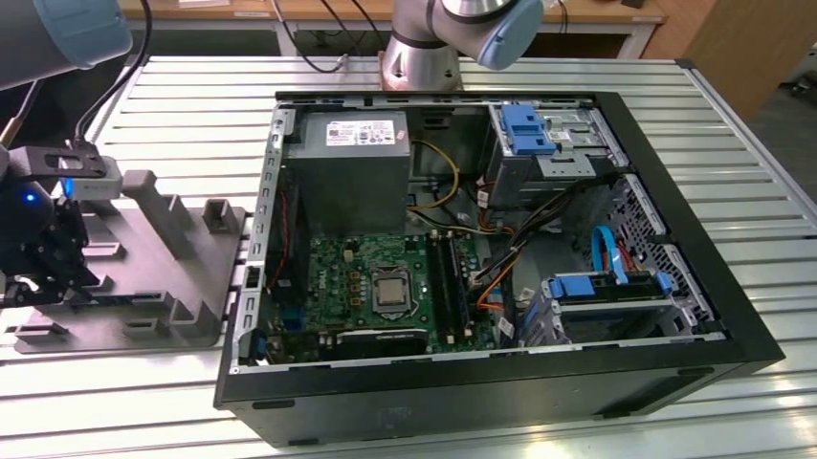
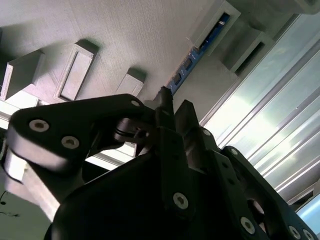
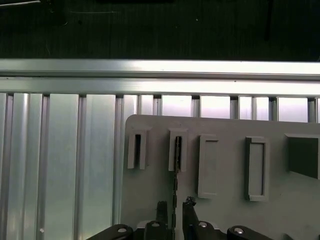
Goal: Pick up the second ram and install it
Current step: 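Pick up the second ram and move it above second insertion slot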
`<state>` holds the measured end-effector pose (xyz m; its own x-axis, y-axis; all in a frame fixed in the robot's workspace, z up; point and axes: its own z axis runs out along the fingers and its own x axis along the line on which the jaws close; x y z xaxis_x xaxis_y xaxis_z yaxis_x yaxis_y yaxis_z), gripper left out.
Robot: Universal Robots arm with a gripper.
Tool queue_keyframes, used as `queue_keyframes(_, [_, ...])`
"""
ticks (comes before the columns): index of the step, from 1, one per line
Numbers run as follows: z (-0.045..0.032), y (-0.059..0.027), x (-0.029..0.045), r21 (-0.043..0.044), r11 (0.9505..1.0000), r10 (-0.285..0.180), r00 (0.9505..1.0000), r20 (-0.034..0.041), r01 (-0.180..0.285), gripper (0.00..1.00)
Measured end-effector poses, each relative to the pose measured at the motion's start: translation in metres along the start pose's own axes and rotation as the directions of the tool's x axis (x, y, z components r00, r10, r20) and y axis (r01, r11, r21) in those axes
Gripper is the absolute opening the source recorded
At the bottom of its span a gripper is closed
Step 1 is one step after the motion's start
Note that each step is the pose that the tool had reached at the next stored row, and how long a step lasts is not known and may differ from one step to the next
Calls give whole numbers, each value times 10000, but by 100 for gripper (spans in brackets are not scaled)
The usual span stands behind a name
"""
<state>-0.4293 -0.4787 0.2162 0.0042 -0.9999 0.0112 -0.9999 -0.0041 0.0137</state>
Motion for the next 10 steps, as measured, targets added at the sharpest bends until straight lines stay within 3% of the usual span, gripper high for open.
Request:
queue_keyframes(1, [0,0,0,0,10000,0,10000,0,0,29])
queue_keyframes(3, [0,0,0,0,10000,0,10000,0,0,29])
queue_keyframes(4, [0,0,0,0,10000,0,10000,-1,0,36])
queue_keyframes(10, [44,-1,-1,4,9996,-273,9996,-4,273,36])
